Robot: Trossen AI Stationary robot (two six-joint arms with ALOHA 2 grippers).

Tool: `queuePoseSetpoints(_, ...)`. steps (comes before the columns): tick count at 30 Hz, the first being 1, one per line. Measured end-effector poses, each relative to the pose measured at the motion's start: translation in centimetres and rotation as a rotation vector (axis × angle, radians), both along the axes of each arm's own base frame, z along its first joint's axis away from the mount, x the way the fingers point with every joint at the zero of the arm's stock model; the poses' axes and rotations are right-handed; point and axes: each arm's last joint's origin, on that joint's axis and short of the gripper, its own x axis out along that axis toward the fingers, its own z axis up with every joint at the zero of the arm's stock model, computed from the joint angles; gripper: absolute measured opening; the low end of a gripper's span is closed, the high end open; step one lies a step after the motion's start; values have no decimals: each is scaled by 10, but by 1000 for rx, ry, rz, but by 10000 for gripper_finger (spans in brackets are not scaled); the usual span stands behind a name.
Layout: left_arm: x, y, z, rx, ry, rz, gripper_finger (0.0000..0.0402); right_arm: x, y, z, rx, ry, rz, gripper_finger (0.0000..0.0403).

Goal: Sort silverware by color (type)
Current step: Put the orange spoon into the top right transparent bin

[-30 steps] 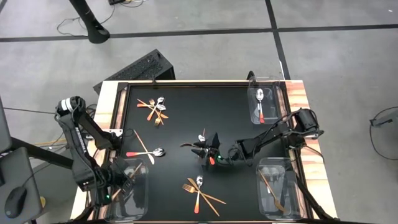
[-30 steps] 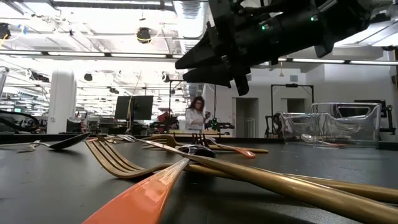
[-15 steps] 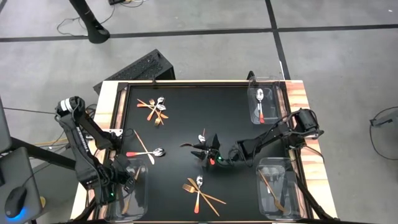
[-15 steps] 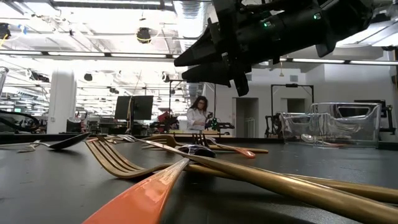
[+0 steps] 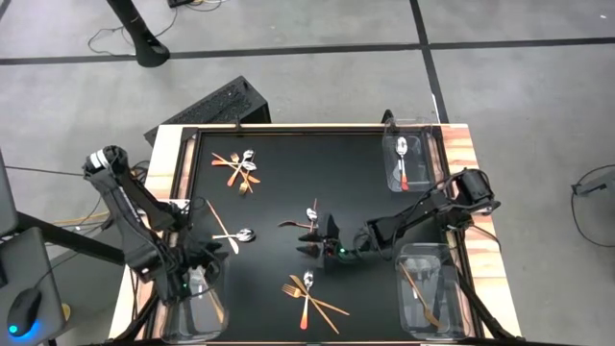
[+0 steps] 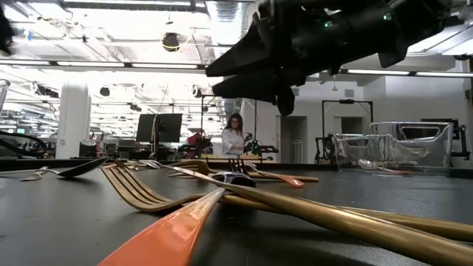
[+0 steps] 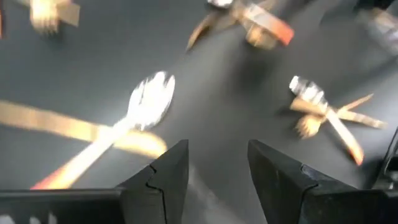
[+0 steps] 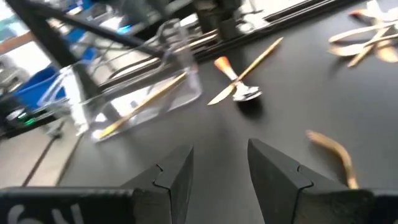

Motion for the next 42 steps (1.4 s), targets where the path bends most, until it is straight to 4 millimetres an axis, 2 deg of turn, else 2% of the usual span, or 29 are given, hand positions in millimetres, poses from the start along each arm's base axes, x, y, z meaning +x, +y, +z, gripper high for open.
queuePoseSetpoints(5, 28, 6, 5, 155, -43, -136, 147, -9, 12, 11, -32, 25, 72, 172)
queuePoseSetpoints(9, 52, 2, 10, 235, -100, -261, 141, -15, 21, 11, -36, 70, 97, 172)
queuePoseSetpoints(12, 64, 2, 15, 314, -158, -293, 140, -18, 25, 8, -19, 111, 93, 172)
queuePoseSetpoints(16, 70, 5, 18, 450, -144, -344, 139, -26, 26, -4, -23, 230, -14, 172)
queuePoseSetpoints(19, 75, 11, 17, 486, -105, -364, 139, -34, 22, -5, -19, 307, -99, 169)
queuePoseSetpoints(23, 84, 31, 12, 515, 22, -428, 139, -38, 5, 4, -23, 348, -167, 161)
queuePoseSetpoints(28, 99, 69, -17, 483, 136, -436, 139, -28, -36, 12, 20, 363, -162, 156)
queuePoseSetpoints(32, 102, 98, -46, 417, 178, -407, 139, -18, -78, 1, 126, 416, -154, 156)
queuePoseSetpoints(34, 102, 108, -57, 389, 175, -384, 139, -17, -92, -10, 170, 459, -167, 156)
queuePoseSetpoints(38, 101, 119, -68, 375, 184, -383, 139, -13, -98, -28, 200, 504, -181, 156)
queuePoseSetpoints(42, 102, 126, -67, 420, 202, -420, 139, -10, -96, -32, 234, 495, -180, 156)
